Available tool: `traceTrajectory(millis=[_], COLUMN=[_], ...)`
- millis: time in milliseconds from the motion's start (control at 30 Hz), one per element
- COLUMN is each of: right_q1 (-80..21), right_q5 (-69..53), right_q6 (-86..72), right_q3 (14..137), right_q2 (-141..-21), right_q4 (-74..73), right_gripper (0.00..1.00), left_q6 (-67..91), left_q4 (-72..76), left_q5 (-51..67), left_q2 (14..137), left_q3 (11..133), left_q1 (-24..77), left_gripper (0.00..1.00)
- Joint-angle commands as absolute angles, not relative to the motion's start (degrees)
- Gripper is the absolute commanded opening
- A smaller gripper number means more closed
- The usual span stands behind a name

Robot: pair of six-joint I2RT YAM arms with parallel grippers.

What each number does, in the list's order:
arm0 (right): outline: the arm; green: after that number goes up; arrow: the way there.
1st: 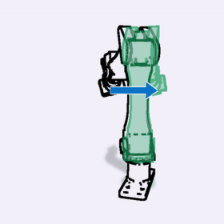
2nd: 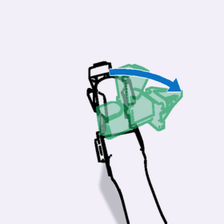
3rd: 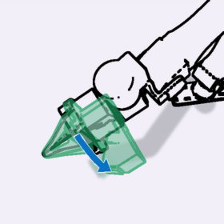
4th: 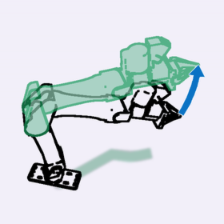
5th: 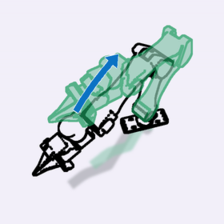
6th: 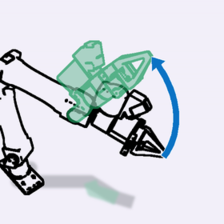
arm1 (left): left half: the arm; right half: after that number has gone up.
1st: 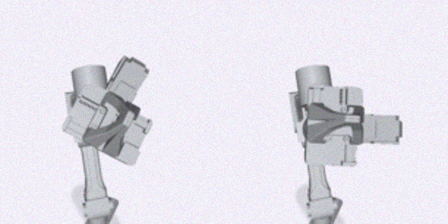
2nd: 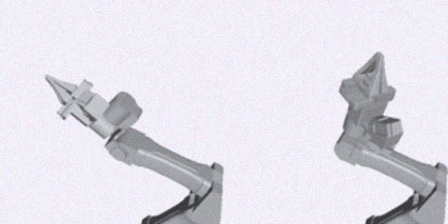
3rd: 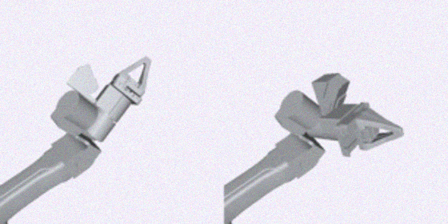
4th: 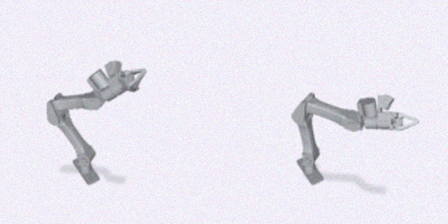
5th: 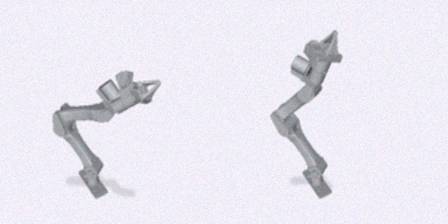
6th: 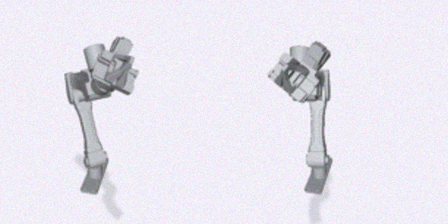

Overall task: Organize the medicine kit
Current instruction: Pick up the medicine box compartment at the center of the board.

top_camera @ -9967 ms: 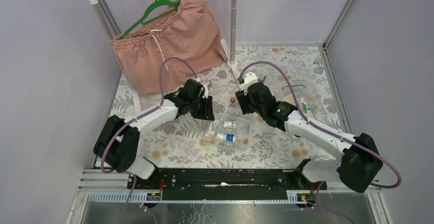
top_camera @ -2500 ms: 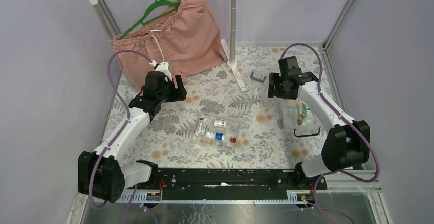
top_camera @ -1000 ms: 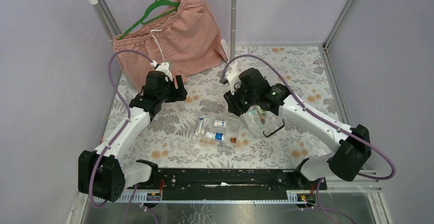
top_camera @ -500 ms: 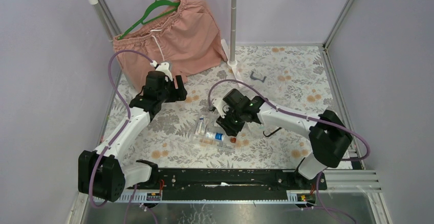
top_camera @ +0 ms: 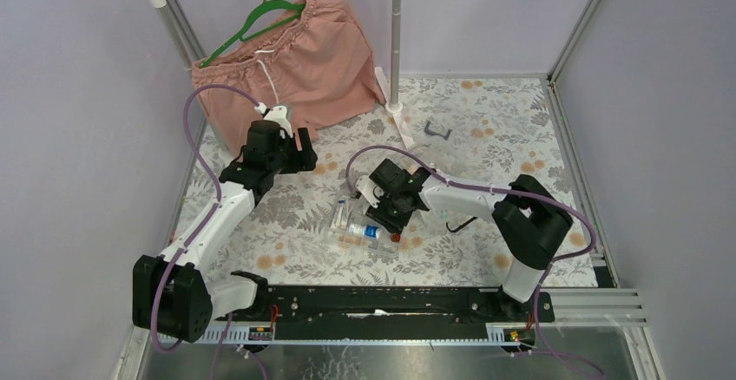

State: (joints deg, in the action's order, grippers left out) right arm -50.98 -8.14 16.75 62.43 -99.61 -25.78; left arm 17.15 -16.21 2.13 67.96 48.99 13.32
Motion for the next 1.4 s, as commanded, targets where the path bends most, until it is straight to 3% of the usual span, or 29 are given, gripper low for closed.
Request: traceTrajectory(millis=[0,300,600,1100,1367], right_q1=[-51.33,-51.37,-51.42,-51.44,-51.42], right_q5=[-7.21,-9.89,-9.03,-13.17,-9.22], right_q6=[18.05,15.43,13.18,7.92,3.03], right_q3=[64.00,62.82,60.34,64.28,78.38], right_q2=[-101.27,-102.54,-97.83,-88.07,-90.54], right_q4=[-24.87,-20.18,-16.95,-19.02,-34.74], right_gripper=[0.42,0.28,0.01,0.00,0.00], left_q6=[17.08,17.14,17.14,17.05,20.74], left_q4=[-13.99,-13.93,-13.99,-14.04,-13.03], left_q5=[1.21,1.42,1.68,0.20,-14.64], left_q2=[67.05,67.13,67.27,66.93,58.46], left_q3=[48.82,48.87,48.87,48.96,46.48], left_q1=[12.83,12.78,12.83,12.83,12.52], left_gripper=[0.81,0.81,0.81,0.81,0.88])
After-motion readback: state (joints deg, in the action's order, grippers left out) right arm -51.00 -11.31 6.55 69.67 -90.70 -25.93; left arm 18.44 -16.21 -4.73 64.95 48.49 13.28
